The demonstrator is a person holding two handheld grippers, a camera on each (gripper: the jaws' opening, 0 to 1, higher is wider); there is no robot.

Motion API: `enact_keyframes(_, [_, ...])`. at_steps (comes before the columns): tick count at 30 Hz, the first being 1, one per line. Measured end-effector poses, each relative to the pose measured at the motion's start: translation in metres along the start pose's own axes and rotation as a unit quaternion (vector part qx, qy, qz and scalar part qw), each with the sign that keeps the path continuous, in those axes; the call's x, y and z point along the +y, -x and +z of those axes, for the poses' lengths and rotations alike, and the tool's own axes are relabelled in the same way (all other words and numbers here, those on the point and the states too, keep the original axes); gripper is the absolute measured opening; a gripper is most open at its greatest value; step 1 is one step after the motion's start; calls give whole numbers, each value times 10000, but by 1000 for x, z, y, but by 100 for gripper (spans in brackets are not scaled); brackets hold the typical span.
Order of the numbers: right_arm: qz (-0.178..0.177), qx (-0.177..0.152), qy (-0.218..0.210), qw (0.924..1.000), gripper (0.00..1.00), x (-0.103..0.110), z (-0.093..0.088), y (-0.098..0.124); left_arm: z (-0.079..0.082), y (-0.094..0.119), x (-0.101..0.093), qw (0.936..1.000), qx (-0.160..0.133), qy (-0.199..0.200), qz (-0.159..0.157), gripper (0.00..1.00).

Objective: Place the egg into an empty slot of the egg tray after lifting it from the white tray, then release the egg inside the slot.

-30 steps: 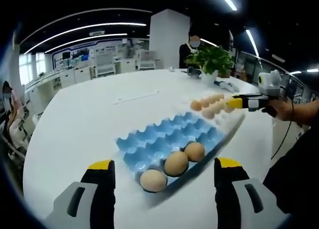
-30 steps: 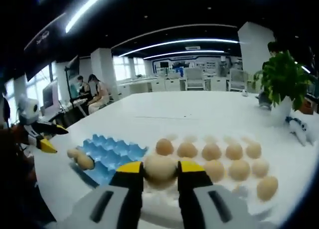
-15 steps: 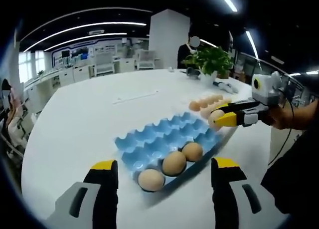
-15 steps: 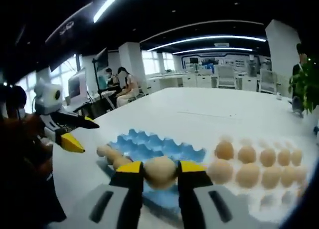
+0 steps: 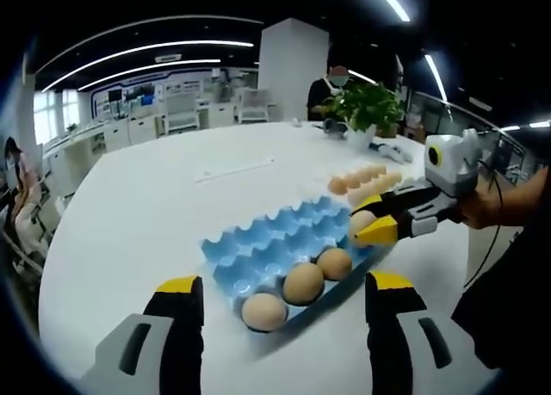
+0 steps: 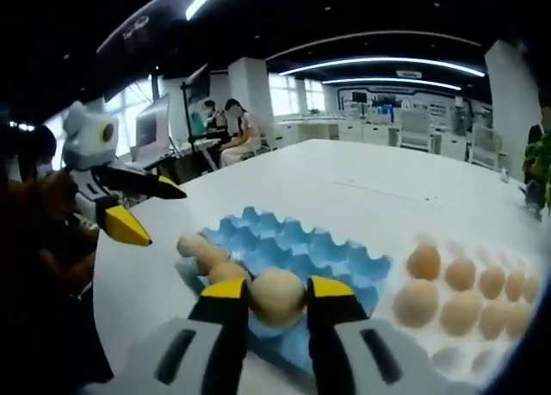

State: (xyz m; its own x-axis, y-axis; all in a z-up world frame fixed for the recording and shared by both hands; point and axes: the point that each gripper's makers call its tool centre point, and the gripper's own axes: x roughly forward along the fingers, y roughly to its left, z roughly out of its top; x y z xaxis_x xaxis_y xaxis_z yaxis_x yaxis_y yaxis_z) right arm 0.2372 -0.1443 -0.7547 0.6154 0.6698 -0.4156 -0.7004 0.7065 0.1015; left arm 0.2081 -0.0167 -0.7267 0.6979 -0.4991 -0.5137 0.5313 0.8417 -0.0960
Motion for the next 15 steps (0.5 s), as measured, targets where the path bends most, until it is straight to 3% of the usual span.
enact_keyframes(15, [100, 175, 65, 9998, 26, 2, -11, -6, 0, 0, -1, 10000, 17, -6, -4, 76])
